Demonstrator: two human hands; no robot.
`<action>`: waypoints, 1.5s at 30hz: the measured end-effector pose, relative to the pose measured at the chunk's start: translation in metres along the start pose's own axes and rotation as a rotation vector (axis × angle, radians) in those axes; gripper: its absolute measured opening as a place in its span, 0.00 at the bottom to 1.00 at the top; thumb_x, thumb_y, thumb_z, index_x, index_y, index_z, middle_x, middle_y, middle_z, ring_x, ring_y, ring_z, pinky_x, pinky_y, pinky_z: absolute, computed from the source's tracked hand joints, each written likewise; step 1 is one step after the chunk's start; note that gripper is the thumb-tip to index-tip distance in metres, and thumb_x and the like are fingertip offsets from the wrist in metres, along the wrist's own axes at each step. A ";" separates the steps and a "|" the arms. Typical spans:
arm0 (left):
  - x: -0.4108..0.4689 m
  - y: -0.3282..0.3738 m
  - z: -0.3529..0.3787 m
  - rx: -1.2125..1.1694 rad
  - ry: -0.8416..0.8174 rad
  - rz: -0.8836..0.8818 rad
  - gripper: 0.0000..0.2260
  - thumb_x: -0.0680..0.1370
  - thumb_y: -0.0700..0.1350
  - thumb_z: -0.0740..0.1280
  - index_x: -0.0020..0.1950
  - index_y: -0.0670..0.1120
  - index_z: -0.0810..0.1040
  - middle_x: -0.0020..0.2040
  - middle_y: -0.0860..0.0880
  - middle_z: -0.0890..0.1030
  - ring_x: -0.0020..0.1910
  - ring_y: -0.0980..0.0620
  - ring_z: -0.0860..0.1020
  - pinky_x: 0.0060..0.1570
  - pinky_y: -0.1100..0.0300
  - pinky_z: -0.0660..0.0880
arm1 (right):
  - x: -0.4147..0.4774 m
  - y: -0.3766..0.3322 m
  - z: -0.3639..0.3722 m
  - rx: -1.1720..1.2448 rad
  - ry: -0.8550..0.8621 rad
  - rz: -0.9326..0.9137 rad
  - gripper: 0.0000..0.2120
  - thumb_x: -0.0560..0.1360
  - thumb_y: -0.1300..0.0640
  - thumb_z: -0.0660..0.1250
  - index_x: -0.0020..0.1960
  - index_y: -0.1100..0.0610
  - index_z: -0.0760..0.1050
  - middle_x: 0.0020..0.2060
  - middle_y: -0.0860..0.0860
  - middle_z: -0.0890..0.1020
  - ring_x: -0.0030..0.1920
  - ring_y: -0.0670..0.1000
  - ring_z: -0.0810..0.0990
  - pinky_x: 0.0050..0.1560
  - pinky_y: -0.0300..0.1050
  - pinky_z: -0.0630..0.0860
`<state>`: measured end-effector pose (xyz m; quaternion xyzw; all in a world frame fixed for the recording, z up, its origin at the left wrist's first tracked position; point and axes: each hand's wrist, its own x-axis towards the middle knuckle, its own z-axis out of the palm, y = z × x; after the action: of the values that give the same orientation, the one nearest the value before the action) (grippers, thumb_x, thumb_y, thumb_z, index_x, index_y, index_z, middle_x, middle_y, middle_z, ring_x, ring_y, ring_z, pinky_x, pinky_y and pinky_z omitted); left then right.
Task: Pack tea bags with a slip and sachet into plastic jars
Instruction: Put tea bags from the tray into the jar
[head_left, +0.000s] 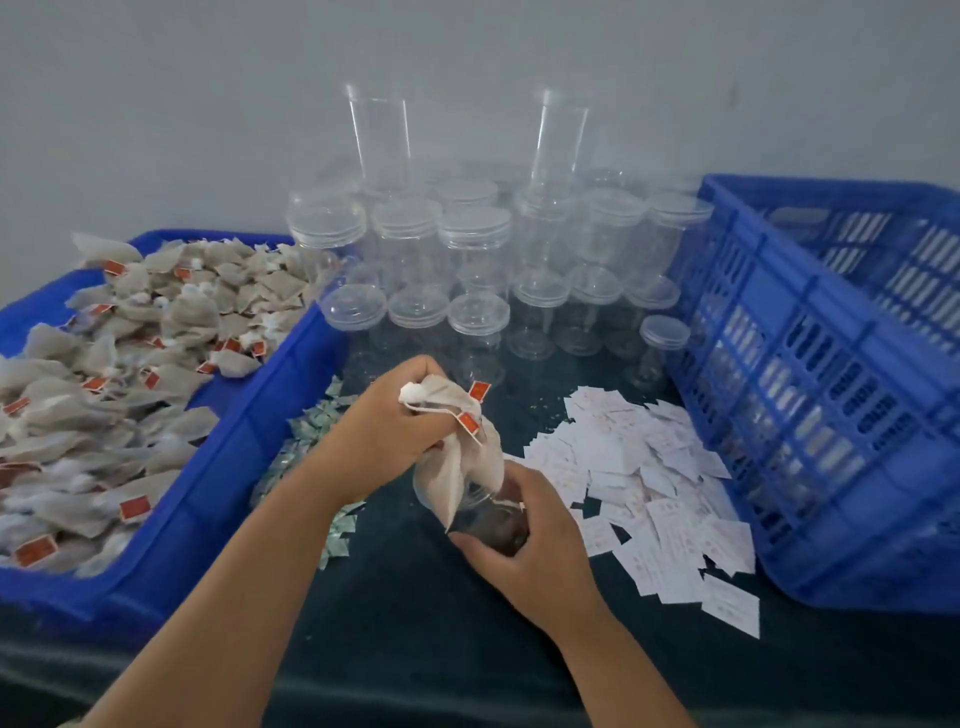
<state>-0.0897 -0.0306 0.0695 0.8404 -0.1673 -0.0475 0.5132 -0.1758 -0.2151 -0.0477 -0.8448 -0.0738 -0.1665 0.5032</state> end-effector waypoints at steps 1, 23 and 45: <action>0.002 -0.001 0.003 0.077 0.019 -0.013 0.08 0.73 0.49 0.75 0.47 0.54 0.77 0.43 0.54 0.83 0.39 0.57 0.79 0.39 0.59 0.76 | 0.000 -0.001 0.000 -0.004 -0.007 -0.008 0.32 0.69 0.39 0.81 0.66 0.25 0.67 0.61 0.31 0.78 0.61 0.39 0.80 0.55 0.28 0.75; -0.009 0.016 0.007 0.624 -0.354 0.130 0.24 0.70 0.67 0.76 0.46 0.50 0.72 0.52 0.53 0.73 0.54 0.52 0.70 0.53 0.58 0.72 | 0.004 0.014 0.001 0.152 0.043 0.189 0.30 0.72 0.39 0.81 0.70 0.42 0.75 0.59 0.42 0.84 0.52 0.47 0.86 0.52 0.51 0.85; -0.005 0.004 -0.010 0.363 -0.242 0.169 0.05 0.80 0.45 0.68 0.52 0.54 0.82 0.44 0.54 0.82 0.38 0.57 0.76 0.40 0.63 0.72 | 0.001 0.009 0.004 0.158 0.016 0.081 0.31 0.70 0.42 0.82 0.70 0.40 0.75 0.61 0.39 0.81 0.58 0.47 0.83 0.48 0.35 0.80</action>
<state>-0.0926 -0.0224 0.0777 0.8902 -0.3030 -0.0738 0.3322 -0.1716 -0.2158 -0.0563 -0.8034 -0.0487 -0.1464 0.5751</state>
